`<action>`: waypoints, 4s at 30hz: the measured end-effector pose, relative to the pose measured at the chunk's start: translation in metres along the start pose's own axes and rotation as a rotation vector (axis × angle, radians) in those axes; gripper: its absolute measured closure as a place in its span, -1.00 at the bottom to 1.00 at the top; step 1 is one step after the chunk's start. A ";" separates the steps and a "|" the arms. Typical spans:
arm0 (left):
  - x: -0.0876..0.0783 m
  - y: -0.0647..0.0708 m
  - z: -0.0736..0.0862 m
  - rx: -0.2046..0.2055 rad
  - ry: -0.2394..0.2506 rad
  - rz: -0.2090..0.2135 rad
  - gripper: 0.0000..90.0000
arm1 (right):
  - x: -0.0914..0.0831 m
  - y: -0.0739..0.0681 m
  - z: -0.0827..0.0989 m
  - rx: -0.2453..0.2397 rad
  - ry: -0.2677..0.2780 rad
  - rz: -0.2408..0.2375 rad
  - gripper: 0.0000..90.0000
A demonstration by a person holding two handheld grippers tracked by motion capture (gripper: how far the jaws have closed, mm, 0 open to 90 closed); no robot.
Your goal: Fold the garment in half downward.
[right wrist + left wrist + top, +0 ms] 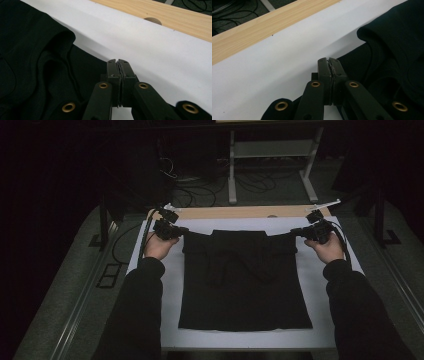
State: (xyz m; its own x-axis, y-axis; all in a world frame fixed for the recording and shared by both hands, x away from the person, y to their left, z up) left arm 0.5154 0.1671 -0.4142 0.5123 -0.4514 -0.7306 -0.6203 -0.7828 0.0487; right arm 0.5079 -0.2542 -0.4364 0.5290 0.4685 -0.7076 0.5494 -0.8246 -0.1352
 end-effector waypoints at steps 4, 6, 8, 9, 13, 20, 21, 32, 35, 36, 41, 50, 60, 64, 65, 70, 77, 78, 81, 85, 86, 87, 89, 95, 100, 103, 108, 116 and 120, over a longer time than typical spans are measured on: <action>0.005 -0.001 0.003 -0.012 -0.009 0.011 0.95 | 0.004 0.001 0.001 0.007 -0.006 -0.001 0.94; 0.007 0.000 0.005 -0.008 -0.006 0.033 0.95 | 0.006 0.001 0.002 0.010 -0.011 -0.005 0.92; 0.010 0.001 0.006 -0.005 -0.011 0.040 0.94 | 0.008 0.001 0.003 0.014 -0.015 -0.013 0.91; 0.012 0.002 0.008 -0.005 -0.018 0.043 0.93 | 0.009 0.000 0.004 0.017 -0.019 -0.019 0.88; 0.019 0.001 0.014 -0.029 -0.047 0.073 0.78 | 0.011 0.000 0.006 0.023 -0.025 -0.011 0.74; 0.020 -0.001 0.021 -0.062 -0.046 0.061 0.23 | 0.008 -0.002 0.006 0.032 -0.015 -0.013 0.39; 0.019 -0.001 0.022 -0.067 -0.033 0.068 0.16 | 0.008 -0.003 0.006 0.033 -0.012 -0.015 0.29; 0.011 0.006 0.029 -0.137 0.081 0.173 -0.71 | 0.010 -0.012 0.015 0.036 -0.001 -0.059 -0.26; 0.009 0.011 0.028 -0.142 0.094 0.180 -0.88 | 0.009 -0.016 0.014 0.057 0.016 -0.069 -0.54; 0.009 0.013 0.027 -0.150 0.102 0.183 -0.96 | 0.008 -0.018 0.014 0.063 0.022 -0.066 -0.65; 0.003 0.028 0.028 -0.128 0.119 0.241 -1.00 | 0.004 -0.030 0.017 0.074 0.035 -0.081 -1.00; -0.006 0.048 0.031 -0.108 0.146 0.261 -1.00 | -0.004 -0.054 0.018 0.037 0.065 -0.122 -1.00; -0.009 0.065 0.035 -0.091 0.156 0.288 -1.00 | 0.002 -0.075 0.025 -0.008 0.047 -0.156 -1.00; -0.008 0.070 0.038 -0.081 0.149 0.302 -1.00 | 0.004 -0.081 0.030 -0.021 0.034 -0.170 -1.00; -0.008 0.072 0.038 -0.083 0.153 0.305 -1.00 | 0.005 -0.083 0.031 -0.023 0.031 -0.171 -1.00; -0.008 0.077 0.039 -0.075 0.155 0.322 -1.00 | 0.006 -0.088 0.033 -0.038 0.027 -0.186 -1.00; -0.004 0.086 0.042 -0.066 0.156 0.339 -1.00 | 0.007 -0.096 0.036 -0.056 0.021 -0.205 -1.00; -0.003 0.086 0.043 -0.066 0.153 0.341 -1.00 | 0.007 -0.097 0.036 -0.060 0.022 -0.205 -1.00; 0.000 0.089 0.045 -0.068 0.148 0.351 -1.00 | 0.008 -0.100 0.036 -0.063 0.019 -0.214 -1.00; 0.003 0.092 0.046 -0.066 0.146 0.360 -1.00 | 0.009 -0.102 0.036 -0.068 0.019 -0.219 -1.00; 0.003 0.093 0.046 -0.067 0.144 0.361 -1.00 | 0.010 -0.103 0.037 -0.068 0.015 -0.220 -1.00; 0.004 0.093 0.046 -0.066 0.142 0.362 -1.00 | 0.010 -0.103 0.037 -0.068 0.015 -0.221 -1.00; 0.005 0.095 0.047 -0.065 0.141 0.366 -1.00 | 0.011 -0.104 0.038 -0.071 0.009 -0.225 -1.00; 0.008 0.100 0.048 -0.058 0.129 0.377 -1.00 | 0.014 -0.108 0.040 -0.088 0.001 -0.231 -1.00; 0.012 0.103 0.052 -0.056 0.120 0.382 -1.00 | 0.018 -0.112 0.041 -0.099 -0.010 -0.236 -1.00; 0.012 0.104 0.053 -0.055 0.119 0.388 -1.00 | 0.020 -0.114 0.043 -0.104 -0.019 -0.240 -1.00; 0.015 0.106 0.056 -0.035 0.100 0.396 -1.00 | 0.023 -0.117 0.044 -0.114 -0.028 -0.242 -0.99; 0.019 0.111 0.058 -0.036 0.092 0.416 -0.95 | 0.023 -0.121 0.044 -0.125 -0.028 -0.268 -0.79; 0.019 0.111 0.057 -0.044 0.104 0.420 -0.85 | 0.024 -0.121 0.044 -0.126 -0.020 -0.275 -0.70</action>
State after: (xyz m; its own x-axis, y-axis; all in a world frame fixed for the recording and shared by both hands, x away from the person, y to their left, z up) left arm 0.4229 0.0960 -0.4614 0.2793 -0.7737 -0.5687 -0.7627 -0.5386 0.3581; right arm 0.4259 -0.1568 -0.4671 0.3371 0.6614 -0.6700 0.7469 -0.6211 -0.2373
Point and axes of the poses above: each handheld gripper's, and its own axes: x roughly forward along the jaws, z roughly out of its underside, y roughly to its right, the point moved 7 cm from there along x, roughly forward along the jaws, and after that the axes turned 2 degrees about -x, right-handed, at the moved point
